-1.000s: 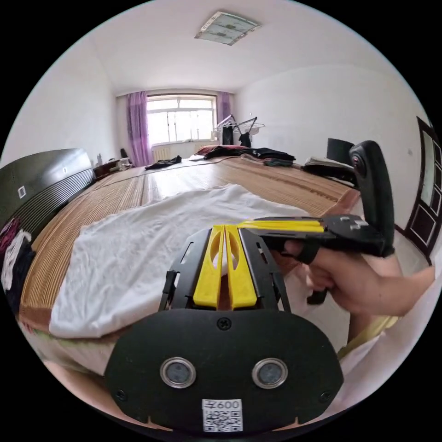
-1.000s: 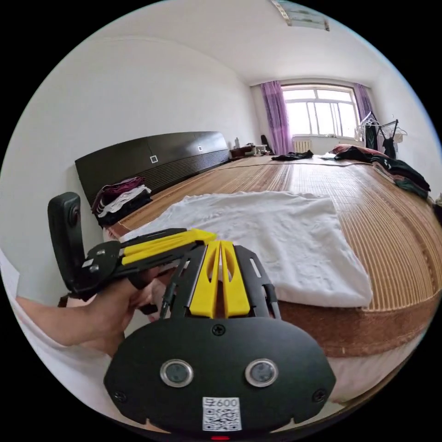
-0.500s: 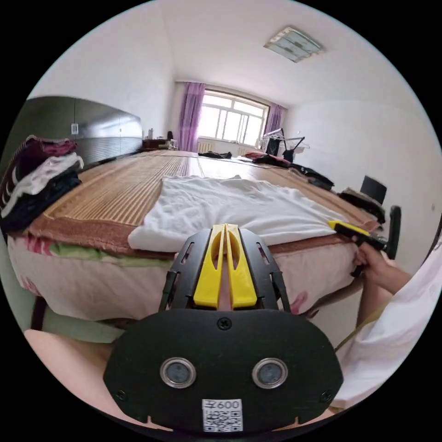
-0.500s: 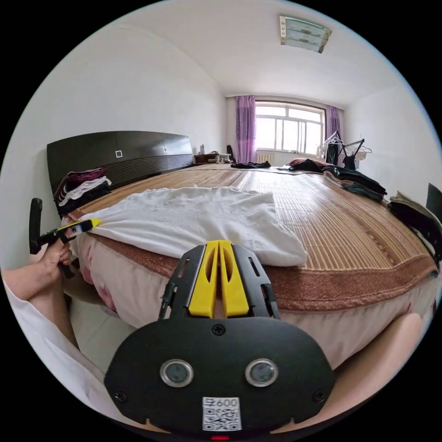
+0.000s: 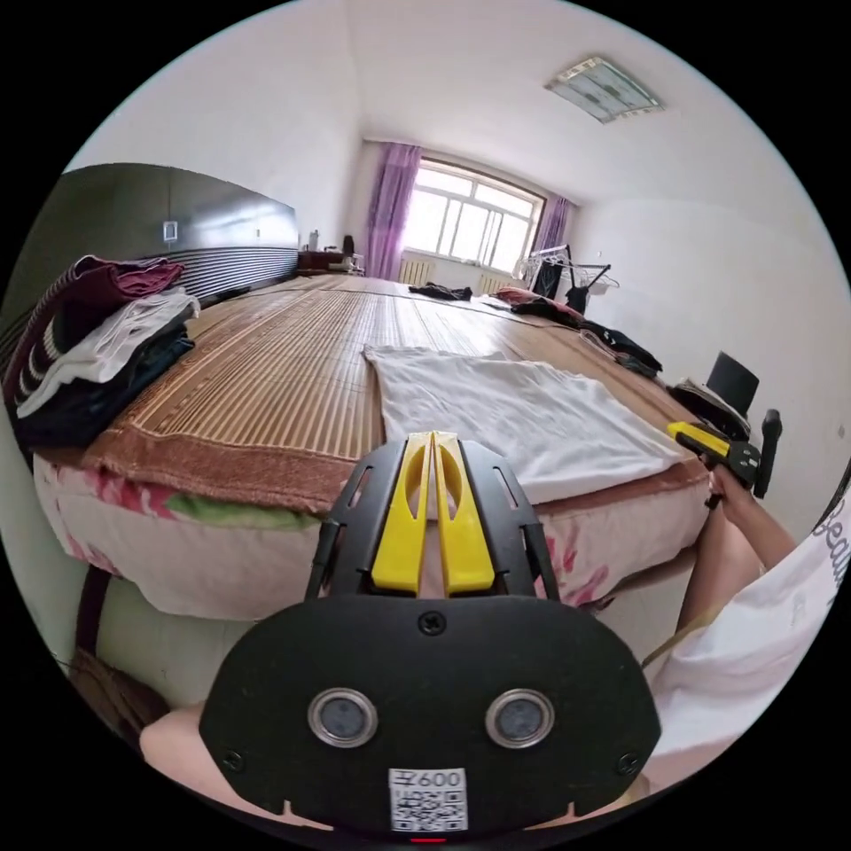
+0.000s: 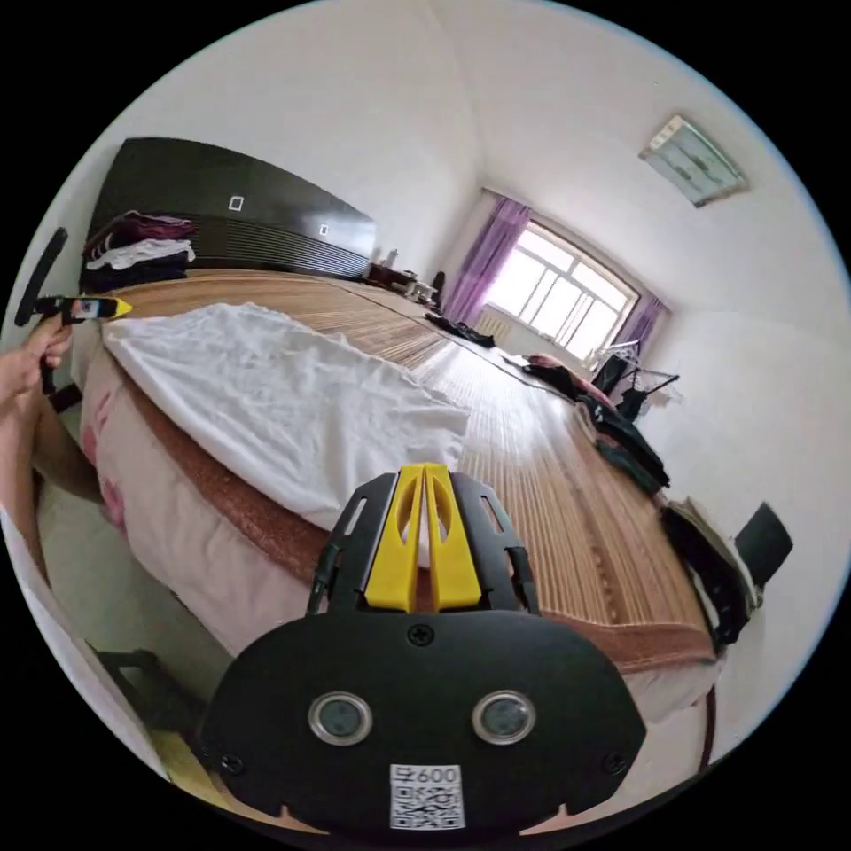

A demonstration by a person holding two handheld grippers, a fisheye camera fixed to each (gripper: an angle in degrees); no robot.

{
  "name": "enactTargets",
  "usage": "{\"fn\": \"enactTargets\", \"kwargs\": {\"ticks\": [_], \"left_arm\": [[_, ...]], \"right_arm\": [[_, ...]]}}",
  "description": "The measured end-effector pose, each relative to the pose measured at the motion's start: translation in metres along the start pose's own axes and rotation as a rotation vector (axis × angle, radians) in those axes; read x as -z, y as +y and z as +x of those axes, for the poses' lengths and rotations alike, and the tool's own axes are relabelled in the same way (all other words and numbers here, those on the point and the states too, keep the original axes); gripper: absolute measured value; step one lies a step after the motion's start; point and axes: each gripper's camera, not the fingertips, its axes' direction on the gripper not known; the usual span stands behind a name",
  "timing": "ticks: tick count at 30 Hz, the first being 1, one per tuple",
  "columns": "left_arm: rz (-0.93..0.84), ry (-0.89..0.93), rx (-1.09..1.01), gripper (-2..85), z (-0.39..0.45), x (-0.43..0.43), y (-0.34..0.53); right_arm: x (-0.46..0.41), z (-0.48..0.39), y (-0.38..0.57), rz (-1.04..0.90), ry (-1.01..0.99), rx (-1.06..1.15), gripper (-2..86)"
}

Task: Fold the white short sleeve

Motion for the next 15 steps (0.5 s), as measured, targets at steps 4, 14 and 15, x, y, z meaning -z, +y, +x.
{"fn": "enactTargets", "kwargs": {"ticks": [4, 14, 15], "left_arm": [[-0.089, -0.034, -0.047, 0.2, 0.026, -0.035, -0.024], [-0.319, -0.245, -0.155, 0.2, 0.066, -0.102, -0.033], [-0.342, -0.250, -0.174, 0.2, 0.070, -0.105, -0.036]], "right_arm": [[-0.041, 0.014, -0.030, -0.146, -0.155, -0.026, -0.8], [-0.093, -0.003, -0.040, -0.353, -0.067, 0.208, -0.8], [-0.095, 0.000, -0.041, -0.361, -0.059, 0.210, -0.8]]}}
